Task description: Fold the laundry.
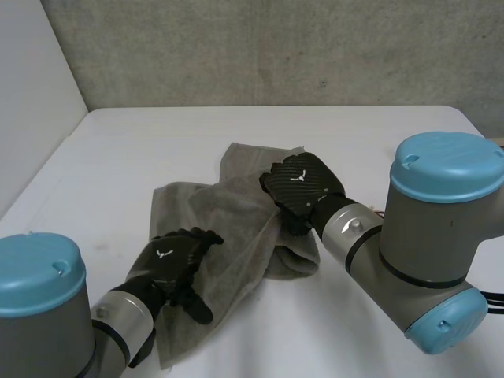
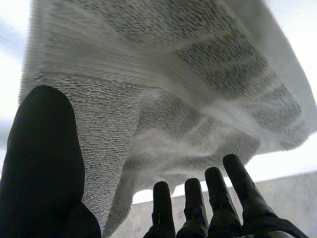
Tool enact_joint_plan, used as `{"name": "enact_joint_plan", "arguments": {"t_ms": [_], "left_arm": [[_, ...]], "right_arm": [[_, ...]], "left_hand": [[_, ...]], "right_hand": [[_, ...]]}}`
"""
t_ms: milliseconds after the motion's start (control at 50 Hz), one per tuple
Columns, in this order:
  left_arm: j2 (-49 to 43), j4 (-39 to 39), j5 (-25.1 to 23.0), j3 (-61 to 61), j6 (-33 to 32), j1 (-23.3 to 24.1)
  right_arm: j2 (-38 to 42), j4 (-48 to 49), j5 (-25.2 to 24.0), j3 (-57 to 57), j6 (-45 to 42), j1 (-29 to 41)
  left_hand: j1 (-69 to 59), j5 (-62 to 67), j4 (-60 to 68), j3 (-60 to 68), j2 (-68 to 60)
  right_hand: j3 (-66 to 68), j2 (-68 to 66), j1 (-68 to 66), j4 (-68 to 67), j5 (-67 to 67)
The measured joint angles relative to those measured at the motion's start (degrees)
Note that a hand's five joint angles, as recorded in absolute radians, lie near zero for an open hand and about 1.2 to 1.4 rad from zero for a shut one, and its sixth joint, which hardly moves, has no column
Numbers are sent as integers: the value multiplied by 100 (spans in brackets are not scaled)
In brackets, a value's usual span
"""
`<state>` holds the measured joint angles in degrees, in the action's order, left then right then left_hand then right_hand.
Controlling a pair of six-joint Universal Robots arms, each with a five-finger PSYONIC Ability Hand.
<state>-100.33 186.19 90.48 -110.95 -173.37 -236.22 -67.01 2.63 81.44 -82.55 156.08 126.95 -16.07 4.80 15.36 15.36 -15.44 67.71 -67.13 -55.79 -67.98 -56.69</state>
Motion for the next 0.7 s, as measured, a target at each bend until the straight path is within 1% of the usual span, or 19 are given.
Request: {"name": "enact_joint_plan", "arguments": {"t_ms": [120, 240, 340, 480, 560, 600, 640, 680, 700], "left_arm": [[10, -426, -175, 110, 228, -76], [80, -525, -209, 125, 272, -48], [-8, -500, -187, 195, 426, 138], [-496, -477, -131, 469, 824, 550], [-858, -455, 112, 694, 967, 722], [-995, -415, 327, 802, 980, 751], [-1126, -359, 603, 915, 970, 763], [-1246, -293, 916, 1032, 951, 761], [-1291, -263, 1044, 1077, 943, 760]], "right_arm": [[69, 4, -1, 22, -3, 37], [70, 1, 5, 29, 0, 48], [44, -1, 10, 29, 6, 55], [22, -7, 43, 27, 27, 62], [13, -13, 68, 2, 52, 71], [13, -15, 73, -19, 59, 73], [12, -16, 75, -42, 69, 74], [12, -17, 76, -70, 92, 74], [12, -17, 76, -79, 106, 73]], "left_hand": [[0, 0, 0, 0, 0], [0, -14, -39, 0, 51], [0, -63, -76, 0, 83], [0, -63, -76, 0, 83], [0, -63, -76, 0, 83], [-1, -46, -66, 5, 67], [-287, 334, 273, 289, -268], [-1162, 1133, 1071, 1063, -1062], [-2438, 2238, 2203, 2182, -2191]], "right_hand": [[0, 0, 0, 0, 0], [0, 0, 0, 0, 0], [0, 0, 0, 0, 0], [0, 0, 0, 0, 0], [0, 0, 0, 0, 0], [0, 0, 0, 0, 0], [0, 0, 0, -1, 0], [0, 0, 0, -1, 0], [0, 0, 0, -1, 0]]}}
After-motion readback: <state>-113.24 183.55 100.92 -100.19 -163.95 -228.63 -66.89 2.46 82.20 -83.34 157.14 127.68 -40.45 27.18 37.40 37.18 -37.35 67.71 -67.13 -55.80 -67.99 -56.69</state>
